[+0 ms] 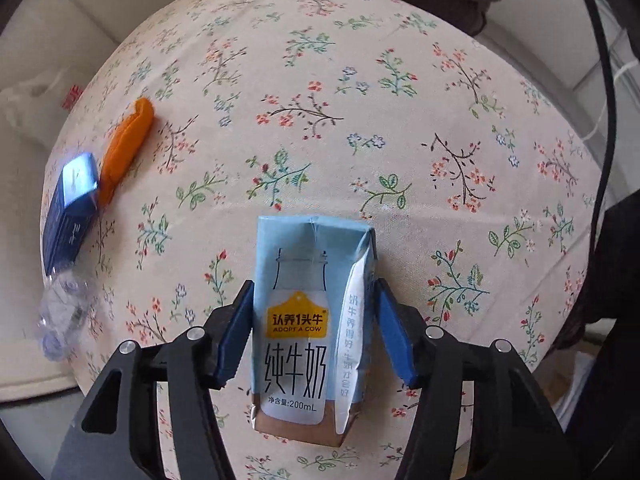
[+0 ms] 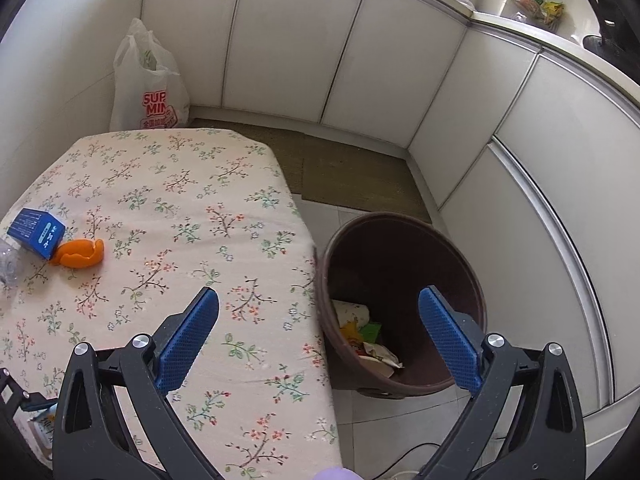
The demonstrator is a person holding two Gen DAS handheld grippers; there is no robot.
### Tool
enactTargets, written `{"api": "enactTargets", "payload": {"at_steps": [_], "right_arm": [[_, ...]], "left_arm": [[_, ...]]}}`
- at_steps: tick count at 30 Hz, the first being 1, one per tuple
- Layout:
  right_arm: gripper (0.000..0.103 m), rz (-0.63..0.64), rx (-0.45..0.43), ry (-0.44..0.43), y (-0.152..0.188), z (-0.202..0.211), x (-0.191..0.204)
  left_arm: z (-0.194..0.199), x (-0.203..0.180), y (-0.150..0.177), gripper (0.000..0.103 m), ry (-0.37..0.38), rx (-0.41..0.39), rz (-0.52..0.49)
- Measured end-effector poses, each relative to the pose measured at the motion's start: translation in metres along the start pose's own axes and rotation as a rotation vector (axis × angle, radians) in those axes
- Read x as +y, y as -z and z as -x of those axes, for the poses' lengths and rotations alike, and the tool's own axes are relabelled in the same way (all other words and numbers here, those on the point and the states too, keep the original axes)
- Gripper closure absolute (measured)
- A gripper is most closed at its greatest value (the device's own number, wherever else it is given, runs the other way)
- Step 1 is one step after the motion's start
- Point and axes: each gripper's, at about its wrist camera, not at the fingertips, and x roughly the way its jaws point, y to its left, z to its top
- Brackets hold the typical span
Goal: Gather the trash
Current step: 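Grasp the milk carton with the left tool and lift it, then move the right tool to the other orange peel while the left tool holds the carton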
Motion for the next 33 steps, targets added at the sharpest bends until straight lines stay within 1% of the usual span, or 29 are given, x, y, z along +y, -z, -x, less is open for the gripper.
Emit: {"api": "enactTargets", "payload": {"at_steps": [2, 4, 5, 6, 8, 9, 12, 13, 15, 17, 19, 21, 23, 26, 28, 29, 30, 31, 33], "right_arm": [[0.007, 0.026, 0.004, -0.033, -0.003, -0.006, 0.017], [0.007, 0.053, 0.012, -0.071, -0.005, -0.013, 0.036], [0.007, 0.064, 0.019, -0.105, -0.007, -0.017, 0.046], [0.007, 0.081, 0.028, -0.158, -0.008, -0.023, 0.059], [0.007, 0.119, 0.038, -0.238, -0.009, -0.033, 0.081], [0.007, 0.155, 0.037, -0.275, -0.007, -0.038, 0.095], [0.007, 0.294, 0.013, -0.376, 0.002, -0.043, 0.136], [0.007, 0.337, 0.002, -0.394, 0.005, -0.043, 0.147], [0.007, 0.456, -0.018, -0.424, 0.007, -0.046, 0.175], [0.007, 0.566, -0.041, -0.423, 0.003, -0.05, 0.2], [0.007, 0.671, -0.056, -0.428, -0.001, -0.055, 0.223], [0.01, 0.762, -0.054, -0.418, -0.006, -0.063, 0.245], [0.013, 0.81, -0.047, -0.421, -0.013, -0.07, 0.258], [0.018, 0.834, -0.007, -0.465, -0.021, -0.079, 0.27], [0.027, 0.847, 0.033, -0.481, -0.022, -0.087, 0.276], [0.027, 0.84, 0.047, -0.496, -0.023, -0.089, 0.277], [0.034, 0.826, 0.057, -0.518, -0.026, -0.09, 0.276], [0.045, 0.811, 0.095, -0.547, -0.028, -0.093, 0.275], [0.053, 0.792, 0.121, -0.569, -0.029, -0.095, 0.273]], "left_arm": [[0.011, 0.016, 0.009, 0.045, 0.053, -0.048, 0.121], [0.024, 0.031, 0.017, 0.045, 0.074, -0.087, 0.24], [0.031, 0.04, 0.02, 0.045, 0.071, -0.102, 0.298], [0.042, 0.053, 0.024, 0.045, 0.067, -0.13, 0.371], [0.065, 0.08, 0.037, 0.045, 0.1, -0.211, 0.51], [0.08, 0.099, 0.048, 0.045, 0.128, -0.271, 0.604], [0.111, 0.145, 0.068, 0.045, 0.19, -0.429, 0.781], [0.119, 0.159, 0.077, 0.045, 0.197, -0.47, 0.832], [0.128, 0.177, 0.085, 0.045, 0.213, -0.514, 0.9], [0.132, 0.185, 0.091, 0.045, 0.235, -0.54, 0.939], [0.134, 0.187, 0.092, 0.045, 0.234, -0.548, 0.948], [0.134, 0.189, 0.088, 0.045, 0.243, -0.556, 0.949], [0.137, 0.19, 0.095, 0.045, 0.251, -0.561, 0.956], [0.139, 0.19, 0.101, 0.045, 0.258, -0.563, 0.969], [0.138, 0.191, 0.102, 0.045, 0.261, -0.564, 0.978], [0.138, 0.192, 0.103, 0.045, 0.265, -0.564, 0.98], [0.138, 0.192, 0.103, 0.045, 0.266, -0.564, 0.982], [0.137, 0.193, 0.104, 0.045, 0.266, -0.564, 0.984], [0.136, 0.193, 0.104, 0.045, 0.265, -0.559, 0.986]]}}
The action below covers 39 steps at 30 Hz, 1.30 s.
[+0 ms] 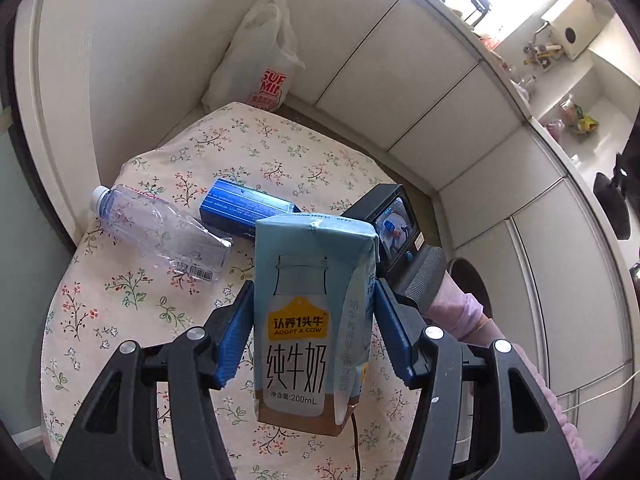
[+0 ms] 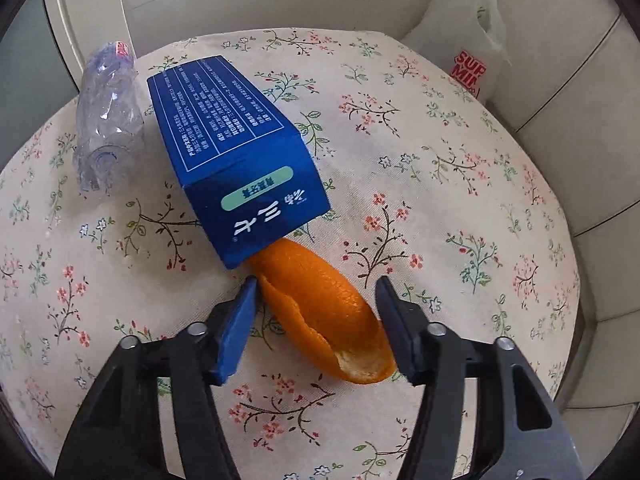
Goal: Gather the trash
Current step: 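Move the right tool to the other orange peel while the left tool holds the carton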
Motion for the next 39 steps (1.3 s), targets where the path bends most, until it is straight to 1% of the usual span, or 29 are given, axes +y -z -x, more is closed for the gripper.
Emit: {"api": "enactTargets", "payload": {"at_steps": [2, 4, 8, 13, 18, 25, 30, 34, 39], "right_arm": [[0.058, -0.002, 0.0, 0.009, 0.003, 0.001, 0.001], [0.065, -0.02, -0.004, 0.012, 0.006, 0.003, 0.003], [0.072, -0.06, -0.015, 0.027, 0.014, 0.008, 0.003], [0.08, -0.152, -0.049, 0.058, 0.029, 0.022, 0.002], [0.081, -0.215, -0.087, 0.118, 0.045, 0.044, 0.005], [0.082, -0.281, -0.17, 0.206, 0.066, 0.094, 0.0], [0.082, -0.335, -0.23, 0.262, 0.085, 0.135, -0.007], [0.082, -0.388, -0.275, 0.316, 0.105, 0.17, -0.015], [0.082, -0.515, -0.333, 0.38, 0.139, 0.208, -0.04]], "left_arm": [[-0.002, 0.002, 0.0, 0.045, -0.005, 0.001, 0.004], [-0.003, 0.001, 0.0, 0.045, -0.006, 0.001, 0.005], [0.0, -0.001, -0.002, 0.045, -0.003, -0.018, 0.008], [0.0, -0.004, -0.001, 0.046, 0.003, -0.028, 0.012], [-0.001, -0.011, 0.0, 0.048, 0.016, -0.033, 0.006], [0.002, -0.023, -0.001, 0.048, 0.044, -0.073, 0.004], [-0.002, -0.03, -0.001, 0.048, 0.059, -0.075, 0.011], [-0.008, -0.035, 0.0, 0.048, 0.066, -0.068, 0.01], [-0.019, -0.044, 0.003, 0.048, 0.063, -0.057, 0.008]]}}
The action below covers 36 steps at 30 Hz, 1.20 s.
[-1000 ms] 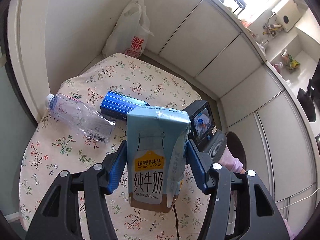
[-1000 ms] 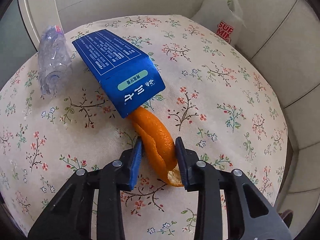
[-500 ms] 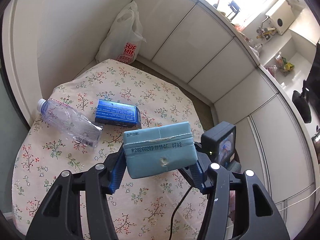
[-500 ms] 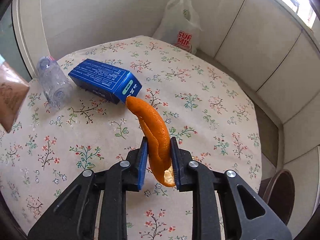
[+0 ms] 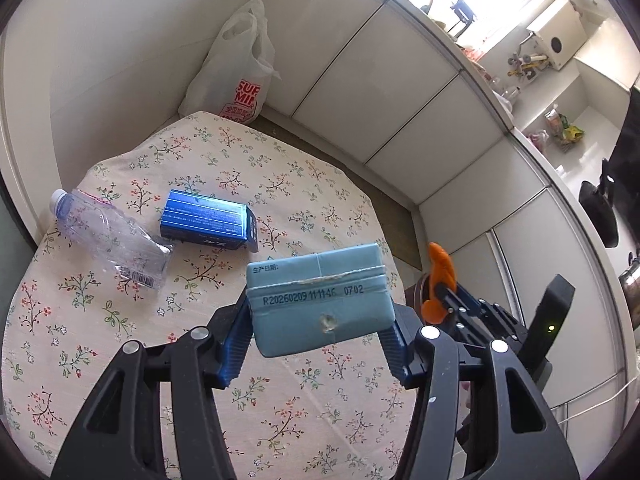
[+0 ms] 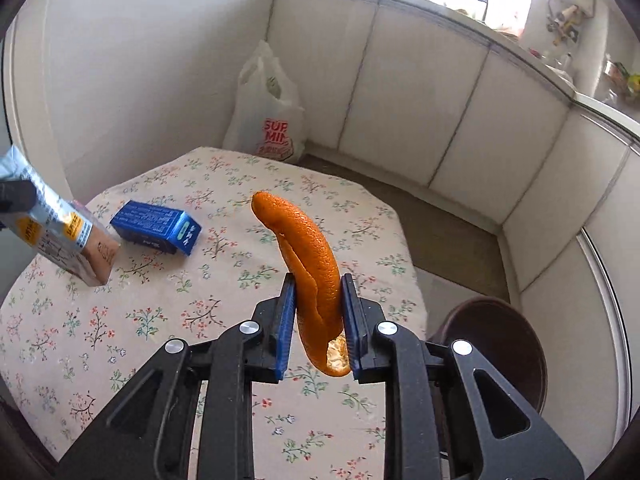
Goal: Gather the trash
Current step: 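Move the right tool to the other orange peel while the left tool holds the carton, then carry the milk carton over the brown bin and open the left tool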
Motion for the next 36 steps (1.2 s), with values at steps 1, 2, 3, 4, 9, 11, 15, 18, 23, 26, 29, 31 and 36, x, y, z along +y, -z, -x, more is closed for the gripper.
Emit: {"api": "enactTargets", "payload": {"at_steps": [1, 2, 3, 4, 9, 11, 15, 18, 23, 26, 29, 31, 36], "right_arm": [[0.082, -0.026, -0.01, 0.022, 0.002, 0.005, -0.01], [0.082, -0.051, -0.019, 0.046, 0.005, 0.01, -0.02], [0.082, -0.082, -0.029, 0.069, 0.008, 0.014, -0.032], [0.082, -0.109, -0.035, 0.086, 0.01, 0.016, -0.042], [0.081, -0.262, -0.048, 0.243, 0.028, 0.02, -0.102], [0.081, -0.339, -0.051, 0.319, 0.038, 0.019, -0.128], [0.079, -0.481, -0.043, 0.416, 0.055, 0.018, -0.168], [0.061, -0.539, -0.026, 0.467, 0.065, 0.013, -0.187], [0.02, -0.553, -0.08, 0.587, 0.069, 0.025, -0.203], [0.007, -0.581, -0.123, 0.686, 0.073, 0.044, -0.211], [0.007, -0.616, -0.128, 0.719, 0.08, 0.059, -0.222], [0.007, -0.63, -0.126, 0.741, 0.088, 0.069, -0.231], [0.007, -0.702, -0.105, 0.758, 0.105, 0.088, -0.257]], "left_arm": [[-0.003, -0.001, 0.001, 0.048, -0.001, 0.003, -0.001], [-0.005, -0.003, 0.002, 0.048, -0.002, 0.005, -0.001], [-0.009, -0.005, 0.002, 0.048, -0.003, 0.008, -0.002], [-0.012, -0.007, 0.003, 0.048, -0.003, 0.011, -0.004], [-0.026, -0.017, 0.006, 0.048, -0.006, 0.022, -0.018], [-0.033, -0.022, 0.007, 0.048, -0.005, 0.026, -0.022], [-0.048, -0.038, 0.015, 0.048, -0.004, 0.039, -0.044], [-0.059, -0.053, 0.021, 0.048, 0.003, 0.045, -0.07], [-0.072, -0.088, 0.029, 0.048, 0.04, 0.017, -0.133], [-0.078, -0.118, 0.033, 0.048, 0.082, -0.014, -0.184], [-0.086, -0.154, 0.038, 0.048, 0.116, -0.035, -0.243], [-0.098, -0.179, 0.037, 0.048, 0.143, -0.03, -0.243], [-0.128, -0.252, 0.037, 0.048, 0.2, -0.012, -0.276]]}}
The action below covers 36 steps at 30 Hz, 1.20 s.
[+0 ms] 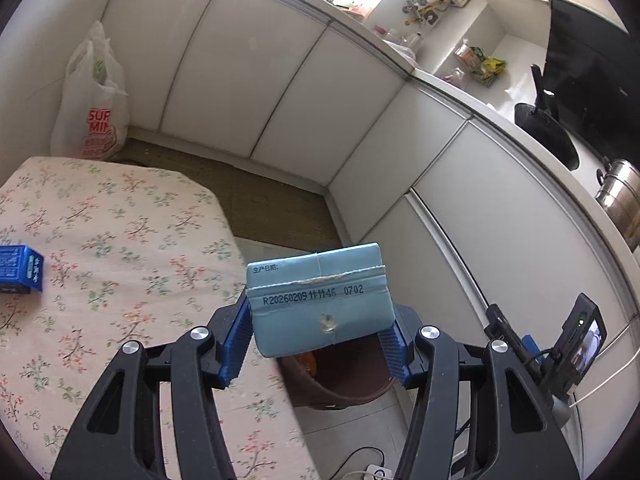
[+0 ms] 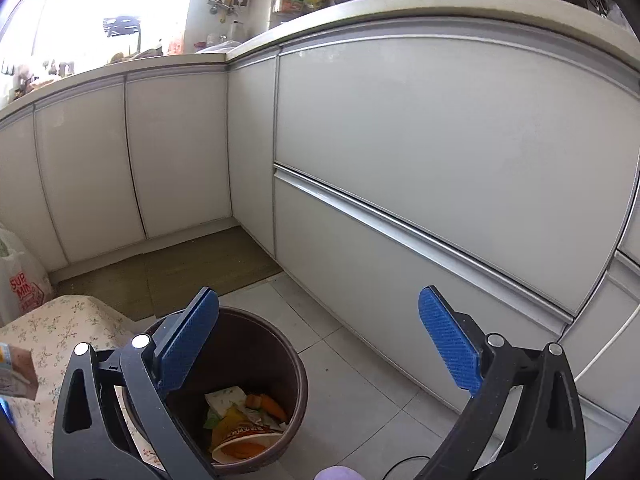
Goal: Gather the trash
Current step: 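Carry the milk carton over the brown bin and open the left tool, then move the left tool back over the table to the plastic bottle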
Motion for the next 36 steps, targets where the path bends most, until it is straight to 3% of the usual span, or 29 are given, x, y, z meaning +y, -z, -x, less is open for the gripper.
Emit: {"api": "enactTargets", "payload": {"at_steps": [8, 14, 15, 19, 28, 36], "right_arm": [[0.007, -0.091, 0.094, 0.044, -0.002, -0.021, -0.049], [0.007, -0.158, 0.139, 0.059, 0.0, -0.033, -0.07], [0.007, -0.163, 0.142, 0.059, 0.0, -0.034, -0.071], [0.007, -0.168, 0.149, 0.058, 0.001, -0.036, -0.072], [0.007, -0.139, 0.147, 0.038, 0.0, -0.03, -0.059], [0.007, -0.072, 0.16, -0.053, 0.004, -0.019, -0.025]], "left_arm": [[-0.064, -0.083, -0.008, 0.048, 0.04, 0.057, -0.112], [-0.113, -0.113, 0.0, 0.047, 0.035, 0.15, -0.15], [-0.12, -0.117, 0.002, 0.042, 0.033, 0.171, -0.152], [-0.129, -0.121, 0.011, 0.031, 0.018, 0.192, -0.154], [-0.116, -0.105, 0.018, 0.025, -0.047, 0.181, -0.168], [-0.095, -0.049, 0.026, 0.021, -0.167, 0.199, -0.14]]}}
